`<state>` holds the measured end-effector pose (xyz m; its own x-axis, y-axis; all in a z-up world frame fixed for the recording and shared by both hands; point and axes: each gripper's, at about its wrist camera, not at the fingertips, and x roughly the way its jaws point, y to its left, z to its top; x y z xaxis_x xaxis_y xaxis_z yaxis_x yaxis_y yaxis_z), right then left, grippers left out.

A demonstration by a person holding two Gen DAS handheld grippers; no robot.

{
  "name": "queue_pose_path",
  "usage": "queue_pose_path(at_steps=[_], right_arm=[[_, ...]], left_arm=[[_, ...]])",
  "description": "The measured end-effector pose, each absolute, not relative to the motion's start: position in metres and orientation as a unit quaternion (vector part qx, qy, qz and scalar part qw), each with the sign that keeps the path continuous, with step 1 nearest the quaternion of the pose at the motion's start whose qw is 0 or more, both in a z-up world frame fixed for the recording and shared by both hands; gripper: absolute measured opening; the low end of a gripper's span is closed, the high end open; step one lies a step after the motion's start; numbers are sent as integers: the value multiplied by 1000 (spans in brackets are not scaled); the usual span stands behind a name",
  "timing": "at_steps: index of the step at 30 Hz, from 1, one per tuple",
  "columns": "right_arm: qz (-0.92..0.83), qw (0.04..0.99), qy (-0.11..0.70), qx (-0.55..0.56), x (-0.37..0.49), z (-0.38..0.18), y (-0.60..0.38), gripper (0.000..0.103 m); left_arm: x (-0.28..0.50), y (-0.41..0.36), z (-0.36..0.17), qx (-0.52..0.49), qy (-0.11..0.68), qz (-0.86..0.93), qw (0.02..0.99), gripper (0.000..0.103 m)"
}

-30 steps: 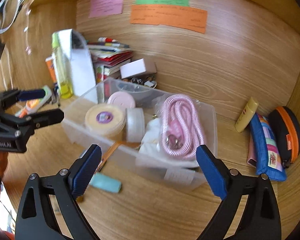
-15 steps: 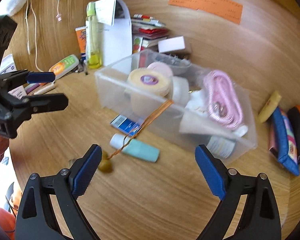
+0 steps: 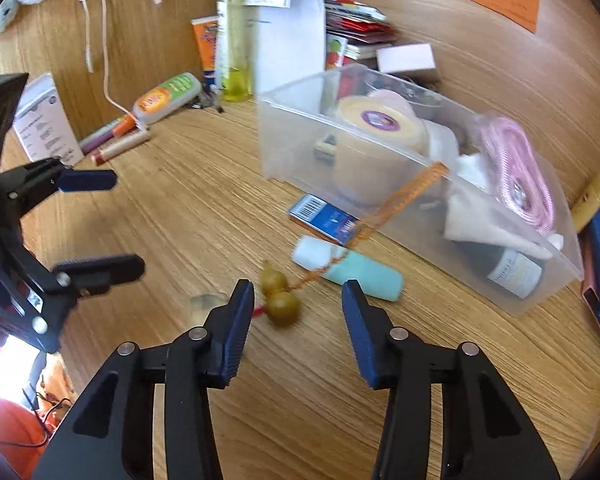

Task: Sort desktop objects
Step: 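Grasp the brass gourd charm with the right tool while the left tool grasps the beige block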

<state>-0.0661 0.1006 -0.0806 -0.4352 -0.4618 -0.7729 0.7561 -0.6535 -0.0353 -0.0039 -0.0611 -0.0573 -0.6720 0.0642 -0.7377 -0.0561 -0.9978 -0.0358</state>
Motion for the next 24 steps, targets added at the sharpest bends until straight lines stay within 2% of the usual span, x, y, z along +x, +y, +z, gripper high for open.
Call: queue_pose_path(at_steps=[2,6,9,24], right_arm=[[-820,373,196,387,-66,-82,95,36],[-814,360,202,409,-74,-95,85,35],[-816,358,183,415,-80,-97,84,18],[-824,375,126,406,-80,-77,118,17]], left_arm=[[-2,-61,-59,-407,-9,913,42,101],[0,-58,-64,-417,-18,907,53,101],[0,-52,-69,-428,-30,900,74,101],[-26,4,-73,-452,9,886,102,101]])
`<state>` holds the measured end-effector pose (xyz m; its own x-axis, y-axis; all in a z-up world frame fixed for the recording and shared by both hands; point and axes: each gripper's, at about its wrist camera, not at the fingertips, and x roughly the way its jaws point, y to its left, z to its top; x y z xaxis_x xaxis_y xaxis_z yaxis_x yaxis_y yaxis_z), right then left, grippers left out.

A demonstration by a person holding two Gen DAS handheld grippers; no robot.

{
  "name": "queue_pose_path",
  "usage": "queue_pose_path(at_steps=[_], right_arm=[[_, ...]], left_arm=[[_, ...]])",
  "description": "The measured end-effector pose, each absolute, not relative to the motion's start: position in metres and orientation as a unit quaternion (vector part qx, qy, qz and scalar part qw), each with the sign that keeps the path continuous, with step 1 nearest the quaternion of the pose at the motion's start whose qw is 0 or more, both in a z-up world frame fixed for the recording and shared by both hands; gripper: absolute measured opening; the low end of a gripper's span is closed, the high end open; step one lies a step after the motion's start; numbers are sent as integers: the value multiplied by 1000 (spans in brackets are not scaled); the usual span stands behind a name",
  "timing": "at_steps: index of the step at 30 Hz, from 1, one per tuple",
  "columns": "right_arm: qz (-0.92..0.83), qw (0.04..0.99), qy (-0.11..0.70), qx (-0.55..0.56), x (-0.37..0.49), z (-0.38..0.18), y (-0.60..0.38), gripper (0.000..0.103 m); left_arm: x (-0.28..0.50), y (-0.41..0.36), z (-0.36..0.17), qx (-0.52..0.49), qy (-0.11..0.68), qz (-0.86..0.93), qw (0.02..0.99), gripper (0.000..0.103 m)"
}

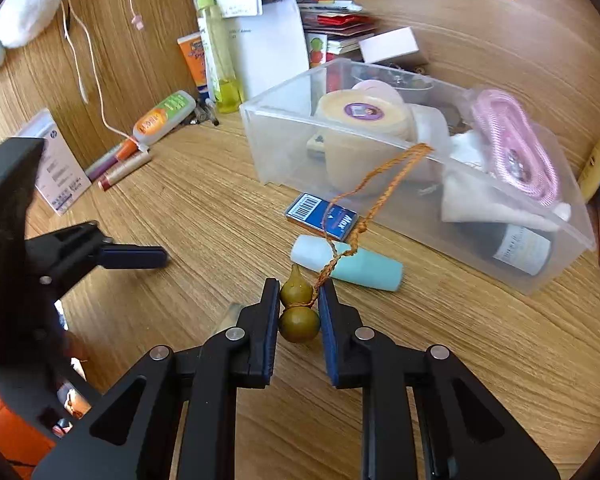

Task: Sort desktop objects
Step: 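Grasp the brass gourd charm with the right tool while the left tool grasps the beige block, then carry the gourd charm and beige block over the clear box with both tools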

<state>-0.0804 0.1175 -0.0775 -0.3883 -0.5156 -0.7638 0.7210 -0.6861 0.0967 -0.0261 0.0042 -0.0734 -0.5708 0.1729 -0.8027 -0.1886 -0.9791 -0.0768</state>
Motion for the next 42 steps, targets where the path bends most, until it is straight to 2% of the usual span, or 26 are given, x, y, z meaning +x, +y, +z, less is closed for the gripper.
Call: queue_pose_path(at_steps=[7,9,15,18,20,22,33,42], right_arm=[[-826,373,110,408,-81,-80,138,17],[-832,366,99,404,-83,-79,145,17],[-844,350,60,401,-96,-74,170,18],[-848,348,51,397,-100,-71,179,18],[-850,346,45,394,-100,-70,183,18],[-852,348,37,390,-101,-68,187,18],[-859,360,17,365,-106,-51,191,18],[-872,357,-1,336,-121,-27,198,18]], left_arm=[[-37,21,-76,-451,29,888,88,101],[-37,23,-77,-444,29,892,76,97],[-37,29,-73,-430,33,900,67,71],[-39,29,-72,-424,30,904,52,52],[-41,27,-71,-422,21,905,36,32],[-45,24,-70,-422,14,906,21,23],[-49,11,-64,-414,-14,910,4,23],[-50,-1,-28,-357,-22,934,-9,23]])
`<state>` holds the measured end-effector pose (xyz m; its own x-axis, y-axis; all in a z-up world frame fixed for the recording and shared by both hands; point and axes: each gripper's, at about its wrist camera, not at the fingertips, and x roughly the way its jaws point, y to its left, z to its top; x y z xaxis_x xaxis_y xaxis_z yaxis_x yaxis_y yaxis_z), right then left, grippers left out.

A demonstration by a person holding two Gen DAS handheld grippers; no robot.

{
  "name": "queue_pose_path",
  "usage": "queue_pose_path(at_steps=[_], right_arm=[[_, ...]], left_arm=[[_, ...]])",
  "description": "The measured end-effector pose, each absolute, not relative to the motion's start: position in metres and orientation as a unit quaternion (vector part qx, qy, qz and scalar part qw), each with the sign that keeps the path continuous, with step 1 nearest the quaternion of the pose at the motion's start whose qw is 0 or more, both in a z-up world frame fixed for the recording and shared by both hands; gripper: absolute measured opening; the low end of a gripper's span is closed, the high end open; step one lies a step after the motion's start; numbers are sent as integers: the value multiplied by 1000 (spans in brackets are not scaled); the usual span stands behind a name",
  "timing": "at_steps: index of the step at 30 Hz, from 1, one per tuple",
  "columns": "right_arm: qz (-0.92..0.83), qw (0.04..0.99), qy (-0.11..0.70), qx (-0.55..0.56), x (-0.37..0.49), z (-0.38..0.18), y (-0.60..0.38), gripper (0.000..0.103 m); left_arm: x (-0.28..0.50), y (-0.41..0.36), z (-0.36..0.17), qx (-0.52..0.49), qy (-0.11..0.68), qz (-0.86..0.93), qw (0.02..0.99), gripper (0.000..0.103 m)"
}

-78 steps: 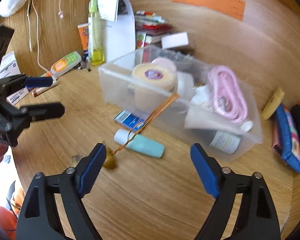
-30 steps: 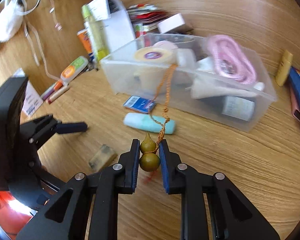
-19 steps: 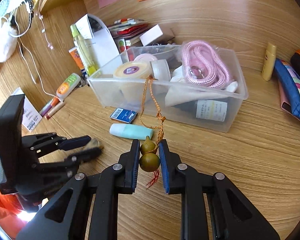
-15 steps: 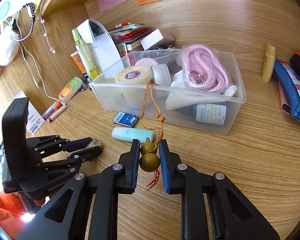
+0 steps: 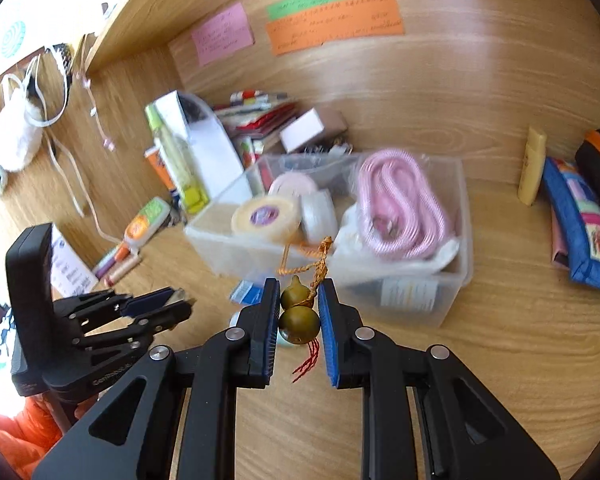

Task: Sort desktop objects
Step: 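Carry the gourd charm and beige block over the clear box with both tools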

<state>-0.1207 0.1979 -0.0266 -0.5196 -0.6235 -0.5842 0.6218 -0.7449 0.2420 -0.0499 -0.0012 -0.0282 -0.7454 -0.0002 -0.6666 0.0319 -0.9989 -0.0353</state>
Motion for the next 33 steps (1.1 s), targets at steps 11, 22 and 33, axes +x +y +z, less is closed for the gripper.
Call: queue_pose_path(at_steps=[11,22,33], right_arm=[[-888,345,31,302,-155,4,179,18],[-867,375,46,324,-184,-17,146,18],[-848,378,50,369,-195,-43,145,18]], left_arm=[[-73,-23,1,314,30,-949,22,23],[-118,-35,15,314,37,-949,20,23],[-137,-28,-1,315,11,-949,7,23]])
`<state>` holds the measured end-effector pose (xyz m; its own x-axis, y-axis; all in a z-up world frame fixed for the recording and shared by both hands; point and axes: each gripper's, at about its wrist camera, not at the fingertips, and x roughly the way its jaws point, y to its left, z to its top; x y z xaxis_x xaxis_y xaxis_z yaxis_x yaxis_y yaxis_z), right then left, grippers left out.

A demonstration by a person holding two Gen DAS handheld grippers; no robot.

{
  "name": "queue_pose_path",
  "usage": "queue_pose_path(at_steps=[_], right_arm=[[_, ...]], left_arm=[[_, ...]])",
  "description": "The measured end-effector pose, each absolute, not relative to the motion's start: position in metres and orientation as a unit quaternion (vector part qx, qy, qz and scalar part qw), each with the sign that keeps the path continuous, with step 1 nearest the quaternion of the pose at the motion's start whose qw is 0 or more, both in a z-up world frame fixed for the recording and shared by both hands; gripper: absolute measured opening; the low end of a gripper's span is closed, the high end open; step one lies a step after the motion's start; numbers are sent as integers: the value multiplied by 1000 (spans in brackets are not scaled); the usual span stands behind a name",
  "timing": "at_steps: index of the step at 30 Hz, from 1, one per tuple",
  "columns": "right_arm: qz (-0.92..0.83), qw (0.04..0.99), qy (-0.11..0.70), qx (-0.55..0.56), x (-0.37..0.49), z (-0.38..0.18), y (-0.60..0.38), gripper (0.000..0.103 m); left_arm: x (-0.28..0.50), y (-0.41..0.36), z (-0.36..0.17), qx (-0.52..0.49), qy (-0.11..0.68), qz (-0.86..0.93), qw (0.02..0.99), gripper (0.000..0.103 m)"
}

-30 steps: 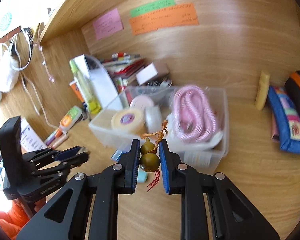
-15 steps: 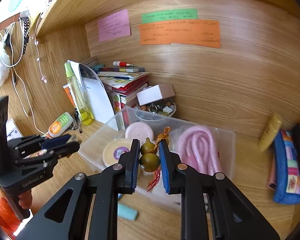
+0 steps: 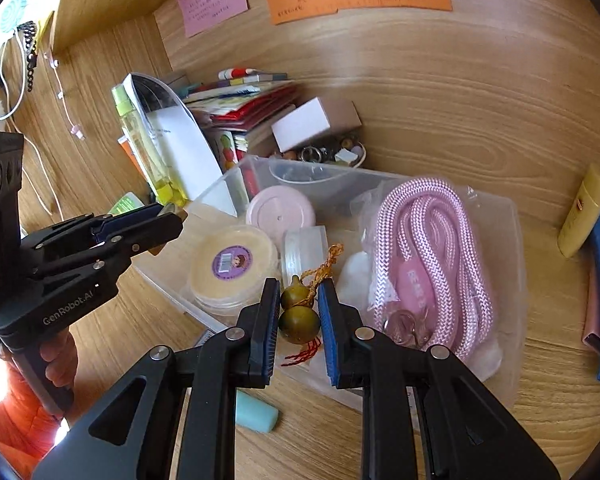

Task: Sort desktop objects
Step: 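Carry the gourd charm and beige block over the clear box with both tools, then open both tools to drop the block and gourd charm into the box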

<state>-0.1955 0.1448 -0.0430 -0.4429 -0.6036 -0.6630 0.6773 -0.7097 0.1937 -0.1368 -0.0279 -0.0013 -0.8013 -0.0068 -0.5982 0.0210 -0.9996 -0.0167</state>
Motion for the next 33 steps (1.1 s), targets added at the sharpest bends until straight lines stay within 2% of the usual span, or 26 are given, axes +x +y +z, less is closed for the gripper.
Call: queue_pose_path(at_steps=[20,21,23,27,29,31,33], right_arm=[[-851,365,58,372,-201,-51,142,18],[-850,366,58,374,-201,-50,142,18],[-846,373,59,375,-199,-50,141,18],[-849,375,70,366,-191,-46,137,19],[-852,368,81,364,-187,-44,135,23],[-856,363,87,358,-181,-39,135,29],[-861,360,86,350,-172,-34,137,44]], left_arm=[[-132,-33,-10,310,11,-951,-6,24],[-132,-34,-9,309,14,-951,-6,25],[-129,-35,-8,305,19,-952,-10,33],[-119,-35,-3,283,17,-959,-5,38],[-114,-37,0,274,23,-961,-7,52],[-110,-38,0,271,28,-962,-7,55],[-107,-39,1,271,30,-962,-8,55]])
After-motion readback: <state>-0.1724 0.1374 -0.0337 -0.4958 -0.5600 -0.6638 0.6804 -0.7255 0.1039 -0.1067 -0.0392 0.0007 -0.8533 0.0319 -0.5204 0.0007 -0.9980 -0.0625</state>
